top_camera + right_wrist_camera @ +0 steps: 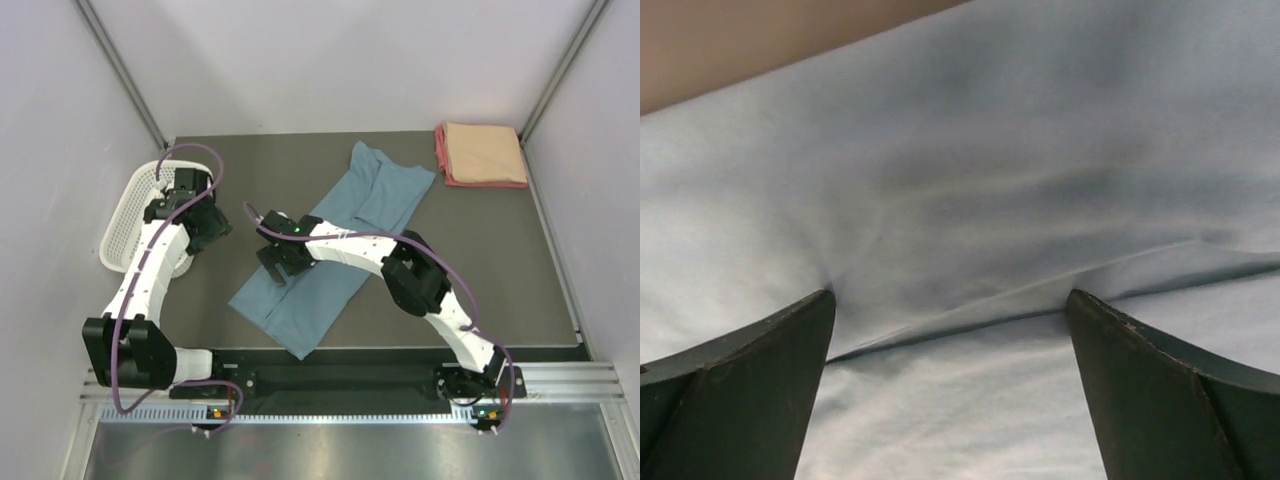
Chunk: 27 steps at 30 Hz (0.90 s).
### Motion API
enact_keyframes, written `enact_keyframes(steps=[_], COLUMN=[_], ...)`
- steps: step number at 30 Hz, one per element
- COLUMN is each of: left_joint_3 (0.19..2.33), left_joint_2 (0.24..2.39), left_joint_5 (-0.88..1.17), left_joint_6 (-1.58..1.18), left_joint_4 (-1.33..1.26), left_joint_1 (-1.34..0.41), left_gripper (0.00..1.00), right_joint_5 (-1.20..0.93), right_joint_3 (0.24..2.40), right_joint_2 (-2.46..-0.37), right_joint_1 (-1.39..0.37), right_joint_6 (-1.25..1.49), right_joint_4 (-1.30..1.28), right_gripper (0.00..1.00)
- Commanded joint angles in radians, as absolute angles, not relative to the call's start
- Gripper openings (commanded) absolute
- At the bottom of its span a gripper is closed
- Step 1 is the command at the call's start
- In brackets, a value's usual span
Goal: Fold and stack the t-shirts
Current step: Fold the tshirt
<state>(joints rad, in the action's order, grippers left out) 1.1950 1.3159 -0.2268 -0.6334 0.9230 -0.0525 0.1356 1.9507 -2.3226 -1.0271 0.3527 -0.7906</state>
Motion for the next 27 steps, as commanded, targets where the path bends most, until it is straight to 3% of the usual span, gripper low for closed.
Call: enact_keyframes(steps=[1,19,27], left_joint_3=[1.244,1.215,1.167], left_joint_2=[1.324,1.39,1.451], left_joint_5=[-0.25,-0.218,-0.037], left_joint_6=[-0.62,-0.566,-0.5], left_joint_4=[0.917,0.891,0.873], left_joint_1=[-0.044,-0.031,-0.031], left_gripper=[0.69,0.68,0.68], right_joint_5=[0.132,0.026,0.003], right_joint_3=[1.901,1.467,1.376], right_joint_2=[-2.33,-2.143,-2.079], right_joint_1=[-1.046,-1.046,-1.04], right_joint_6=[0.37,0.253,0.169], right_joint_4=[-0.793,-0.686,-0.663], right_gripper=[1.0,1.0,1.0])
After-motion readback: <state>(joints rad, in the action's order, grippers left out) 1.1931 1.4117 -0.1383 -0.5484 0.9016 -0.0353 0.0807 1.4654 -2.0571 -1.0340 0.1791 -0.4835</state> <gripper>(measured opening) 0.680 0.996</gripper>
